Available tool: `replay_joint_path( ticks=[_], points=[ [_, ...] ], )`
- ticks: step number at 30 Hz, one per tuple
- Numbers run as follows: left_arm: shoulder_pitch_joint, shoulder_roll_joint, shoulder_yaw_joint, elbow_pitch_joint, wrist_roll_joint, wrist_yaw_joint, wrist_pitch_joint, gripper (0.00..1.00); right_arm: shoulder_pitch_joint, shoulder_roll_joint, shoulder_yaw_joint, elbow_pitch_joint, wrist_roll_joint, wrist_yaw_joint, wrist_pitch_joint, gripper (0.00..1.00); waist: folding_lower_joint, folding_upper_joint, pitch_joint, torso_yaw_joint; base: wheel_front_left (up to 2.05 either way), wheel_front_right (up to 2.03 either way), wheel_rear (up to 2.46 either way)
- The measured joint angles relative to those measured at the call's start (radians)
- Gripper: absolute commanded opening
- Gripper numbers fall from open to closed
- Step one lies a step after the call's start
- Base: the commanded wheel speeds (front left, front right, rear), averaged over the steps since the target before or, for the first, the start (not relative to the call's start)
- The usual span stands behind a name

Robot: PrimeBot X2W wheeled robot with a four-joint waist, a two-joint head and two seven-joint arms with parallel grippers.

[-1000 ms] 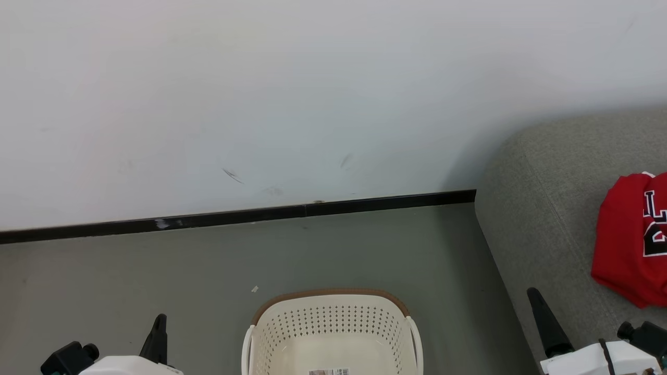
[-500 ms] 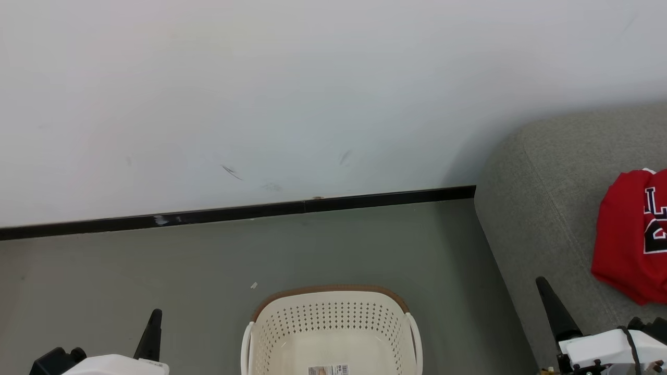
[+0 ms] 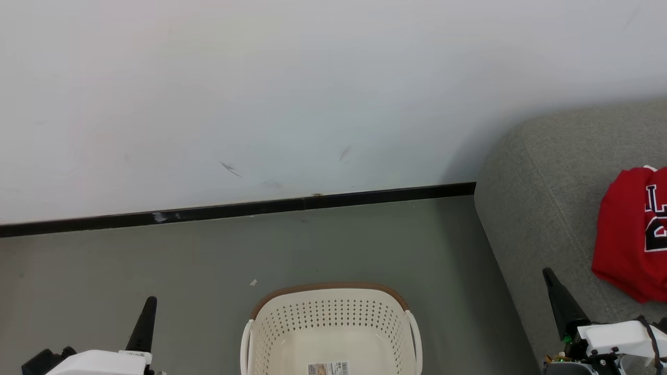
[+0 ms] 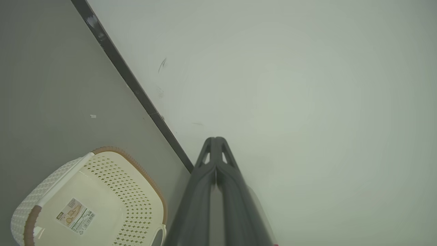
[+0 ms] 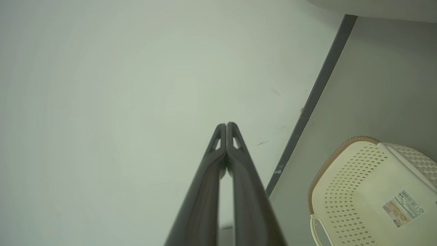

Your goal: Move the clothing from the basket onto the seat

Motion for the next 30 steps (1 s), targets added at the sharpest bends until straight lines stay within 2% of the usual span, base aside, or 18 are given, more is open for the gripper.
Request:
replay_joint_path(
  ticks=[14, 30],
  points=[
    [-0.010, -0.010, 0.047, -0.004, -0.186, -0.052, 0.044, 0.00, -0.024, -0.015, -0.010, 0.029, 0.225, 0.000, 0.036, 0.00, -0.0001, 0.0000, 0.007, -0.002, 0.00, 0.00, 0.00],
    [-0.017, -0.011, 0.049, -0.010, -0.192, -0.055, 0.044, 0.00, -0.039, -0.015, -0.016, 0.035, 0.237, 0.000, 0.039, 0.00, -0.0002, 0.0000, 0.008, -0.002, 0.00, 0.00, 0.00]
  ],
)
